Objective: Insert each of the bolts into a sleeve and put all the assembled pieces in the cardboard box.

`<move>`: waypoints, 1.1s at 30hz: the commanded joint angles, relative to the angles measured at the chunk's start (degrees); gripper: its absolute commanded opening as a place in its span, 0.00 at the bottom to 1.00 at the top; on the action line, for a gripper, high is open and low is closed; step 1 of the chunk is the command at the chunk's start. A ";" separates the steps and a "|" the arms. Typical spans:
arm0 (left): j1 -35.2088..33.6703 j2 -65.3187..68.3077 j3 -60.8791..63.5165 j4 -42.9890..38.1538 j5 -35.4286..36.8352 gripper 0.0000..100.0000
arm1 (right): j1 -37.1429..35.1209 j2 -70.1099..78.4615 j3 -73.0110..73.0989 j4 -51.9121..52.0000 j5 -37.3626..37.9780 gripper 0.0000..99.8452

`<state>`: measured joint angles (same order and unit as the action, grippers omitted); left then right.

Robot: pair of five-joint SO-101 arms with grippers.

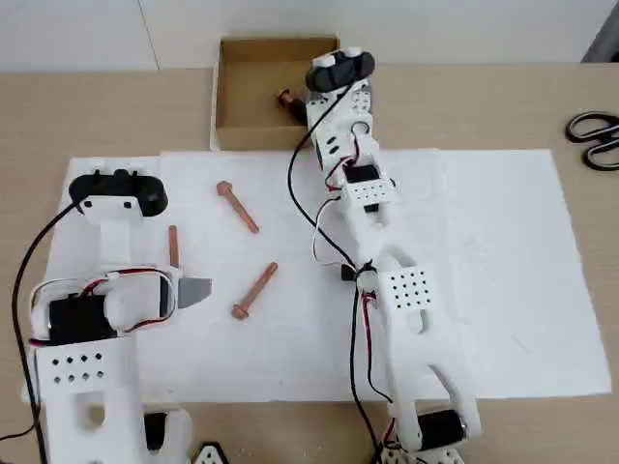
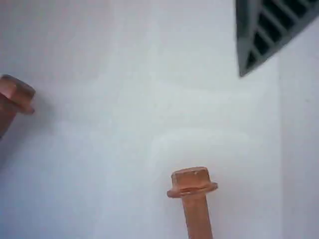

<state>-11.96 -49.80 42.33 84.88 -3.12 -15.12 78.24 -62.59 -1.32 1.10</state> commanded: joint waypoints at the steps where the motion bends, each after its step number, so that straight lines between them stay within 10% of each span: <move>1: -0.35 -0.88 -2.95 0.44 0.00 0.34 | 0.22 -1.63 -5.19 0.57 0.53 0.28; 11: -0.18 -0.88 -3.03 0.44 -0.18 0.34 | -0.66 -3.91 -34.46 29.05 0.53 0.28; 33: -0.26 -0.88 -3.03 0.44 -0.09 0.34 | 1.45 -41.71 -33.85 75.82 0.35 0.28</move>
<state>-11.96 -49.80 42.07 84.88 -3.12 -14.42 44.31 -93.71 66.20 1.01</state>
